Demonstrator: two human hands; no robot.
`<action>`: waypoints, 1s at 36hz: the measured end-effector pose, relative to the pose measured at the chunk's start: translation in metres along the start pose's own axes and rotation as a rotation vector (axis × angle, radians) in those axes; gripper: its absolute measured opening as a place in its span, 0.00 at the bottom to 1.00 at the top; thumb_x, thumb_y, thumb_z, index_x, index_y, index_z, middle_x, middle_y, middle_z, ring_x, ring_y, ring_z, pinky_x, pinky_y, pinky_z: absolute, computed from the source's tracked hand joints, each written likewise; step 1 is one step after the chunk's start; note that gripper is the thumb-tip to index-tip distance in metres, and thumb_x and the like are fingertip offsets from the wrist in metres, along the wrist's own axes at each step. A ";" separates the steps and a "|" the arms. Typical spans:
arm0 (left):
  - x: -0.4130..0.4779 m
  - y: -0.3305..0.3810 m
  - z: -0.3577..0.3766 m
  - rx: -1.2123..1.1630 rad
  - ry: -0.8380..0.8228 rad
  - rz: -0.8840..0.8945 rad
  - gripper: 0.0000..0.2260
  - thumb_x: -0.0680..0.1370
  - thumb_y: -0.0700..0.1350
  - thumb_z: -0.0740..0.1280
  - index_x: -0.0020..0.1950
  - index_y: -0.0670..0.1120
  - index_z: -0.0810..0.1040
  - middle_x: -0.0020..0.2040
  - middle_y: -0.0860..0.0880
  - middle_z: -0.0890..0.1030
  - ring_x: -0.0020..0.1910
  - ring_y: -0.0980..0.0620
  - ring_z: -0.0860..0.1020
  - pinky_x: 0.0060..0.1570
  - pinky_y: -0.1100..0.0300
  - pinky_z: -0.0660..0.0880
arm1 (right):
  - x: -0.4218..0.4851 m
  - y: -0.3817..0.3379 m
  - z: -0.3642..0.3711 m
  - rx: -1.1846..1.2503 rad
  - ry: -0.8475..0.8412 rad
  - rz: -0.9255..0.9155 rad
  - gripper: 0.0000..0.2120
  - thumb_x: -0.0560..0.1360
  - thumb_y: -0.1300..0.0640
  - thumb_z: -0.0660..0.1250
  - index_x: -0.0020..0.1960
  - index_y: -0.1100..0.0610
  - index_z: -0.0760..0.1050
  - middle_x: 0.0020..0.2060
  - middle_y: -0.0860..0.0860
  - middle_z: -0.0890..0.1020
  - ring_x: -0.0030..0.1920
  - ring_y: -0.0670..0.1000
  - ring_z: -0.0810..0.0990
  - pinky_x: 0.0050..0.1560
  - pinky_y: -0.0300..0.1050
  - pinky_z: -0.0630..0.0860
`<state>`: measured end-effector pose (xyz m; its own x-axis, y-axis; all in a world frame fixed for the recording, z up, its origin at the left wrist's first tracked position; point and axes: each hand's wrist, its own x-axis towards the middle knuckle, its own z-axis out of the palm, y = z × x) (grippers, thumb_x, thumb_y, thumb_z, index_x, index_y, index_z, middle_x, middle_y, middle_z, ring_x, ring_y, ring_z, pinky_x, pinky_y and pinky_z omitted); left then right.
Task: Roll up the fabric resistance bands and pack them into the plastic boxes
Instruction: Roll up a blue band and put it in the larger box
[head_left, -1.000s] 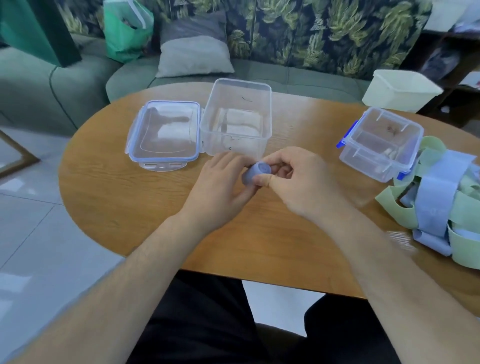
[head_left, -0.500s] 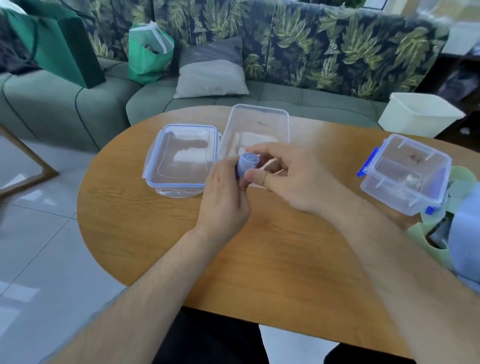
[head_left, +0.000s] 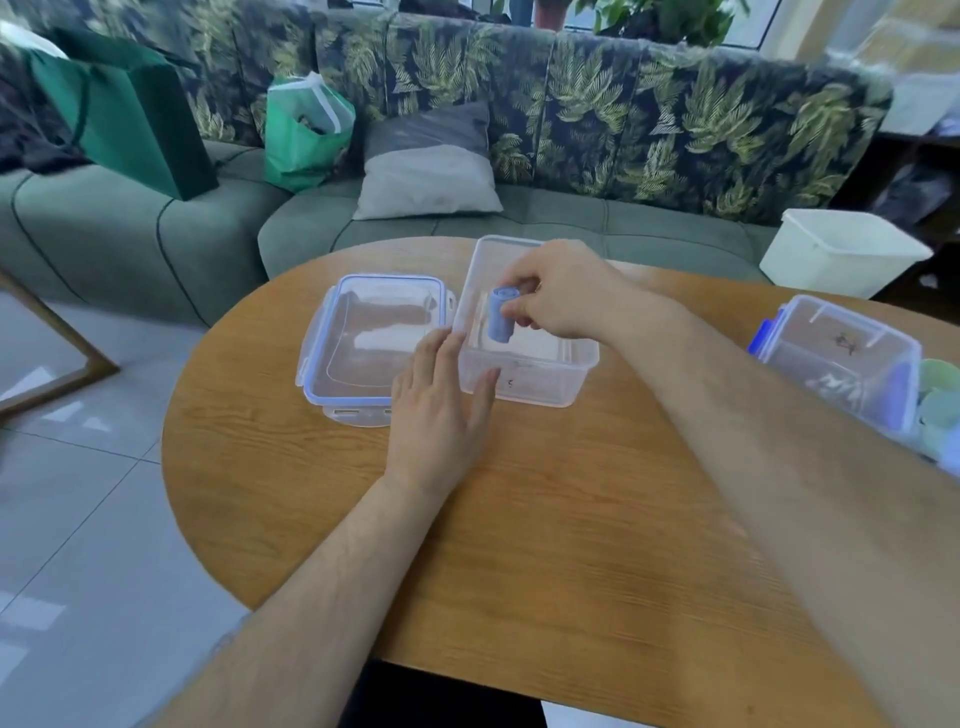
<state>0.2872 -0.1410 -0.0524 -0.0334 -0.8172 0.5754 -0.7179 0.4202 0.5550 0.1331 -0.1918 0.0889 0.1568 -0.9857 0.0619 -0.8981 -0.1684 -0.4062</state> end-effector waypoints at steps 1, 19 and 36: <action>0.000 0.000 0.000 -0.008 0.003 0.004 0.23 0.83 0.56 0.60 0.73 0.43 0.70 0.72 0.46 0.71 0.71 0.47 0.70 0.67 0.47 0.69 | 0.004 0.000 0.005 0.008 -0.029 0.017 0.05 0.75 0.59 0.72 0.49 0.59 0.84 0.39 0.55 0.86 0.39 0.52 0.82 0.50 0.54 0.82; 0.003 -0.004 0.001 0.009 0.025 0.044 0.18 0.82 0.50 0.64 0.70 0.44 0.74 0.70 0.48 0.75 0.67 0.48 0.74 0.58 0.51 0.73 | 0.013 0.003 0.032 0.199 -0.324 0.109 0.17 0.73 0.66 0.71 0.57 0.51 0.85 0.47 0.43 0.83 0.57 0.49 0.81 0.64 0.50 0.77; 0.003 -0.003 0.001 -0.039 0.040 0.042 0.19 0.81 0.48 0.62 0.71 0.43 0.73 0.68 0.48 0.76 0.67 0.47 0.75 0.59 0.50 0.74 | 0.012 -0.007 0.039 0.290 -0.335 0.247 0.02 0.70 0.60 0.72 0.41 0.59 0.82 0.39 0.52 0.87 0.42 0.47 0.87 0.49 0.43 0.83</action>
<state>0.2882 -0.1450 -0.0528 -0.0347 -0.7822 0.6221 -0.6886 0.4699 0.5524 0.1577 -0.2018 0.0568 0.1201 -0.9310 -0.3447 -0.7813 0.1256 -0.6114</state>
